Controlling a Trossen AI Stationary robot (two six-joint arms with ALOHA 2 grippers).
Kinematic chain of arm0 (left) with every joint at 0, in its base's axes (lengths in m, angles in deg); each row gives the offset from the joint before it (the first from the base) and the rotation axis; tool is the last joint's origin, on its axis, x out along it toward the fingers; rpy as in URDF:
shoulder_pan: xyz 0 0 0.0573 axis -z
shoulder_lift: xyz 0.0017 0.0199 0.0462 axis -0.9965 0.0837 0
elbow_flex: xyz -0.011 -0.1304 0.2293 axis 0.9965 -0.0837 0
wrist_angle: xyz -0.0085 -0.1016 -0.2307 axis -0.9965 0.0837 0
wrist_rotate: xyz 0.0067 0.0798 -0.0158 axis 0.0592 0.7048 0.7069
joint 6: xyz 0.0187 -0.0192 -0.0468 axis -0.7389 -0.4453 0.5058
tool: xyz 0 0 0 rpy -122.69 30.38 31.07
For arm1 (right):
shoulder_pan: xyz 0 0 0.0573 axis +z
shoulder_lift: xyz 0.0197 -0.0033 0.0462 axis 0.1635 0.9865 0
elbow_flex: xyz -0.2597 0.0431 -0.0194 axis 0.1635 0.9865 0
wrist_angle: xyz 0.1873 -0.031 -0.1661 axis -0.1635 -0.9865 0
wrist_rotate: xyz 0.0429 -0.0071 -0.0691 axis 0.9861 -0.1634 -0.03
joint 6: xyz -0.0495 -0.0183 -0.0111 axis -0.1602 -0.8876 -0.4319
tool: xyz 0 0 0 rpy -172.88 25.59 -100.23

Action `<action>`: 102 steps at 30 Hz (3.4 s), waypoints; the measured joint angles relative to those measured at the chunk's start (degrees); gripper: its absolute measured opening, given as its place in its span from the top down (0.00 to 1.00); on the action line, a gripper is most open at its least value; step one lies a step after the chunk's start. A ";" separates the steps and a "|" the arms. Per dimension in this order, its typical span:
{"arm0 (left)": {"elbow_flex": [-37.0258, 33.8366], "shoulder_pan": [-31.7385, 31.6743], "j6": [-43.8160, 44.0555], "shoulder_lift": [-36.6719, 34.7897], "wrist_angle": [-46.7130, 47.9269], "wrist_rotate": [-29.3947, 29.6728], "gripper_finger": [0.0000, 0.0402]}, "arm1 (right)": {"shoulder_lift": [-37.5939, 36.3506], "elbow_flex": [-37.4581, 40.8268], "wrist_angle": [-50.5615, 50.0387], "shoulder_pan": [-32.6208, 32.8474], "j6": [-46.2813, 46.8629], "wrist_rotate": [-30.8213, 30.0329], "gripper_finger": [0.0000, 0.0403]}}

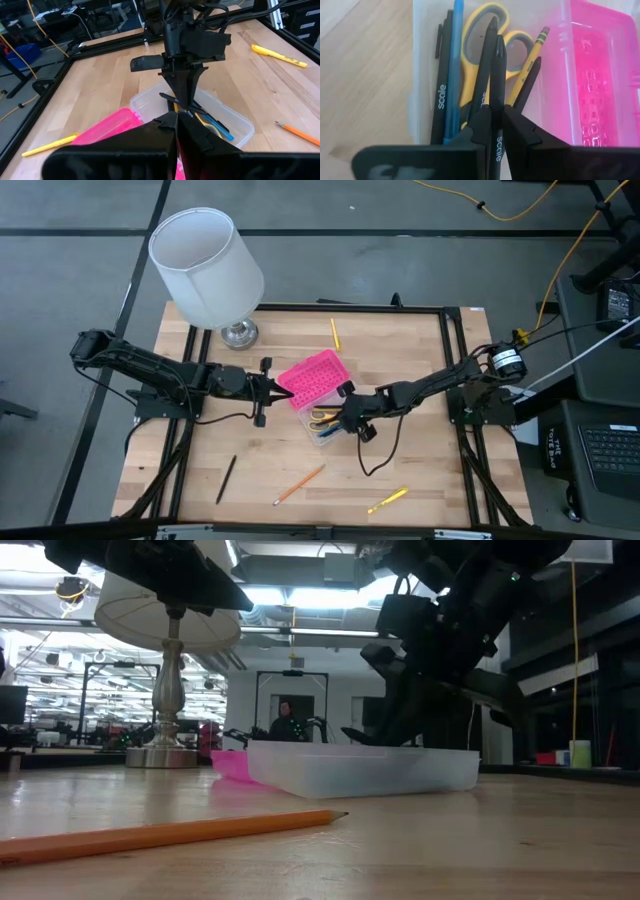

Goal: Pick & place school supplies into a supply box
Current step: Put the black pen into the supply box, then put the orange pencil into the supply box

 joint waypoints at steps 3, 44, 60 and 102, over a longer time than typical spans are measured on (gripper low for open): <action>0.00 0.01 0.02 0.00 0.00 0.00 0.99 | 0.00 0.00 1.01 0.00 2.49 -0.01 0.90; 0.00 0.01 0.09 0.00 0.00 0.00 0.99 | -0.07 -3.36 -2.98 0.02 6.43 -2.00 0.87; 0.00 0.02 0.03 0.00 -0.01 0.00 0.99 | -0.07 -4.06 -5.77 0.07 9.94 3.33 0.80; 0.39 16.69 24.84 0.80 7.69 19.70 1.00 | -25.92 14.09 16.11 1.42 13.38 -0.07 0.99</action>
